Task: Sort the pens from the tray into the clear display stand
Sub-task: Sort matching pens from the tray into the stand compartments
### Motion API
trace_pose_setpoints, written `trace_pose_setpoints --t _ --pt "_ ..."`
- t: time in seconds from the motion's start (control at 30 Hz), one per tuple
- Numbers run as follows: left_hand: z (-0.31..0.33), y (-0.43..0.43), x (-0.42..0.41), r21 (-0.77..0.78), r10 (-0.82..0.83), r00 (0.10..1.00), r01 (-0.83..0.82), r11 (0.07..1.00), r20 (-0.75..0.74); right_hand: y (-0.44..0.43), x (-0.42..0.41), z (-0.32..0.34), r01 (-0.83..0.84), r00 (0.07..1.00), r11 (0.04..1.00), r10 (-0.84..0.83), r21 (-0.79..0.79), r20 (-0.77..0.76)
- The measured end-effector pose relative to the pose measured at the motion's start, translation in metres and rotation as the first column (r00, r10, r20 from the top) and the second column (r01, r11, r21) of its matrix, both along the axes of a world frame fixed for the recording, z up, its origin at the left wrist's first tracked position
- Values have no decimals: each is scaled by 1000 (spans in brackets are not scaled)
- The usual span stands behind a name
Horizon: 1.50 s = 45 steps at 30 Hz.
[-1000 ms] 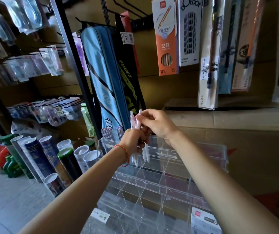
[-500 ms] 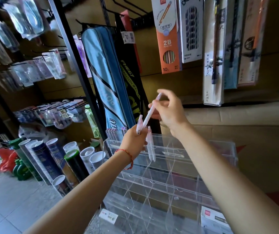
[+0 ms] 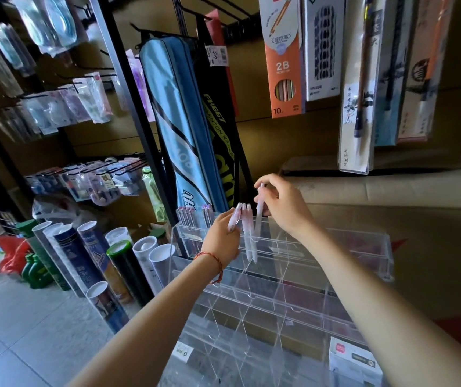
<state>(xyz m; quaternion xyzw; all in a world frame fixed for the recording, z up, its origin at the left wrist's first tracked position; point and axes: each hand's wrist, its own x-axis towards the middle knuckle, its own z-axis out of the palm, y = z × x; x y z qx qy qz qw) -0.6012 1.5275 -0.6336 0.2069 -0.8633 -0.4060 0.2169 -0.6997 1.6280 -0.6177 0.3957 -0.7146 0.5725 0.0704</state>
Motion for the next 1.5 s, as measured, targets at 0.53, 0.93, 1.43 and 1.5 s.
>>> trace_pose_setpoints --t 0.53,0.93,1.43,1.5 --pt "-1 -4 -2 18 -7 1000 7 1000 16 -4 -1 7 -29 981 998 19 51 191" --pt "-5 -3 0 -14 -17 1000 17 1000 7 -8 5 3 -24 995 990 10 141 100" --pt "-5 -5 0 22 -33 999 33 999 -27 -11 1 3 10 989 924 -64 381 130" --pt "-5 -5 0 32 -31 999 31 999 -16 -11 2 1 27 991 915 -78 403 111"
